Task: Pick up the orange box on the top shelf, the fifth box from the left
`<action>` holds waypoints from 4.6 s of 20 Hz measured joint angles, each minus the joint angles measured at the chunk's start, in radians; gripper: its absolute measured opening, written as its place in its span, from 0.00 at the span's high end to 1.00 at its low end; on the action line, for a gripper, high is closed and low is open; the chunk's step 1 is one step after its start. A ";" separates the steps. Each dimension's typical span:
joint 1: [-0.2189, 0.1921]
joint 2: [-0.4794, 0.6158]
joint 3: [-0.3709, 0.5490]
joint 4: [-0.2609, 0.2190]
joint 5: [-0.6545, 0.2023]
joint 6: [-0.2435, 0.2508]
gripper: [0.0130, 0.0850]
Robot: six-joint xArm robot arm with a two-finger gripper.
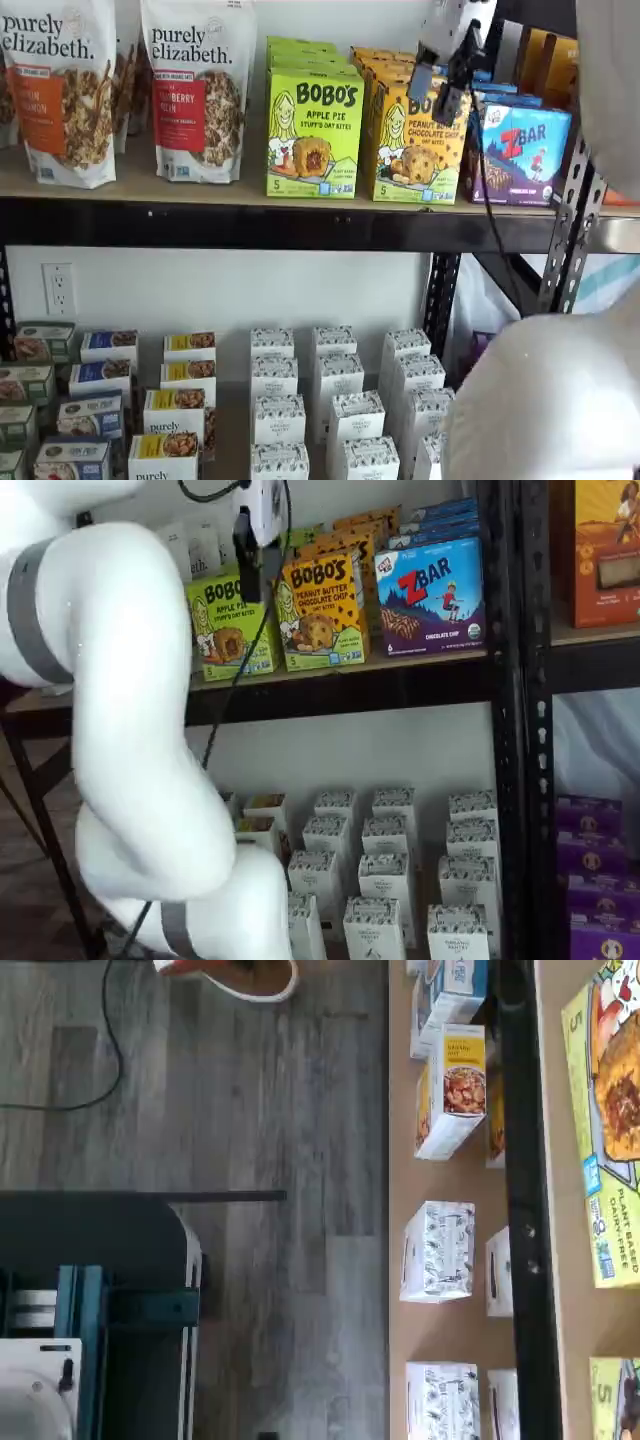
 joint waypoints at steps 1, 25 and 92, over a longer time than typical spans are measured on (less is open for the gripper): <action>0.004 -0.007 0.009 -0.006 -0.013 0.001 0.00; 0.016 -0.028 0.042 -0.008 -0.180 0.009 0.00; -0.010 0.235 -0.123 -0.171 -0.213 -0.066 0.39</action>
